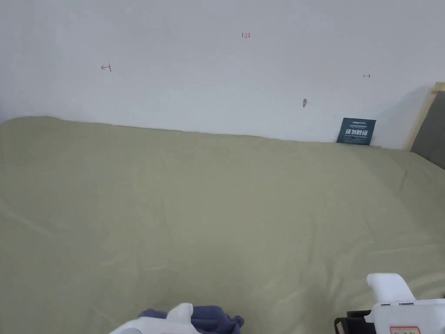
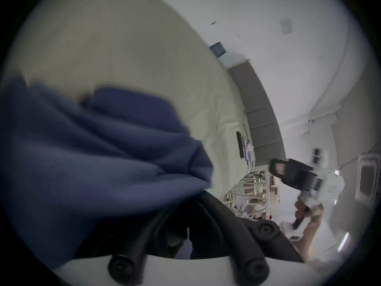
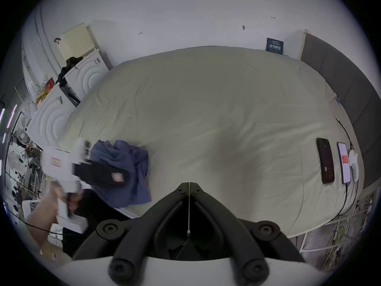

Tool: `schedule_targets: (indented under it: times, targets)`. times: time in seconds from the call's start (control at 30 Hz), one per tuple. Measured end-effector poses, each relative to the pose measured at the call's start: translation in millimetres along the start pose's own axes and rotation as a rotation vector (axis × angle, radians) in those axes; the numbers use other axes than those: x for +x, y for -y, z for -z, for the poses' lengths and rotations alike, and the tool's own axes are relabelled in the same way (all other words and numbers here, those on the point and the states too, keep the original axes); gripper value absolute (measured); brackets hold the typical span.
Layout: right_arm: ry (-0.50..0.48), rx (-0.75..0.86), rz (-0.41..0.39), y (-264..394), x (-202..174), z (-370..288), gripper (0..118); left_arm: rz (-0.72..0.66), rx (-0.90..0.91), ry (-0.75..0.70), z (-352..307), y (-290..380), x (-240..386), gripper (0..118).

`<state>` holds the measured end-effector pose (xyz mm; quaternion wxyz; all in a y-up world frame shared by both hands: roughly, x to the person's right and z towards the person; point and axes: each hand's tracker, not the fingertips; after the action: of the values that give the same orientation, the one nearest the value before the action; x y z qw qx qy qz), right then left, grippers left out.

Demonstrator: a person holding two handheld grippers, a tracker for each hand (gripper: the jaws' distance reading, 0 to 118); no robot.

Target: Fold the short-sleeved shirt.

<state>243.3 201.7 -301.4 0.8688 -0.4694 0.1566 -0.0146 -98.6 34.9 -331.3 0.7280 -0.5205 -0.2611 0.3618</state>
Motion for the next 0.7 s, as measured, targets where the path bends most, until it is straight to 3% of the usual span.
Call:
schedule_targets:
  times: [0.13,0.23,0.33,0.47,0.6,0.7]
  targets:
    - [-0.002,-0.007,-0.01,2.8,-5.6,2.7,0,-0.088,0.107,0.099,26.4,12.6,-7.8,0]
    - [-0.008,-0.031,-0.006,5.3,-8.1,12.1,0,0.004,0.044,0.007,17.3,7.3,8.5,0]
    - [-0.018,-0.055,0.007,8.9,-15.5,24.0,0,0.123,0.045,0.039,-16.0,-2.1,35.0,0]
    - [-0.158,-0.069,0.063,8.9,-37.8,41.2,0,0.197,0.177,0.121,-97.7,-29.8,59.6,0]
    - [-0.317,-0.086,0.086,2.9,-72.1,64.5,0,0.24,0.313,0.013,-179.4,-52.4,45.3,0]
    - [-0.419,-0.117,0.113,-0.9,-96.0,86.6,0,0.165,0.341,-0.064,-215.6,-51.3,15.0,0]
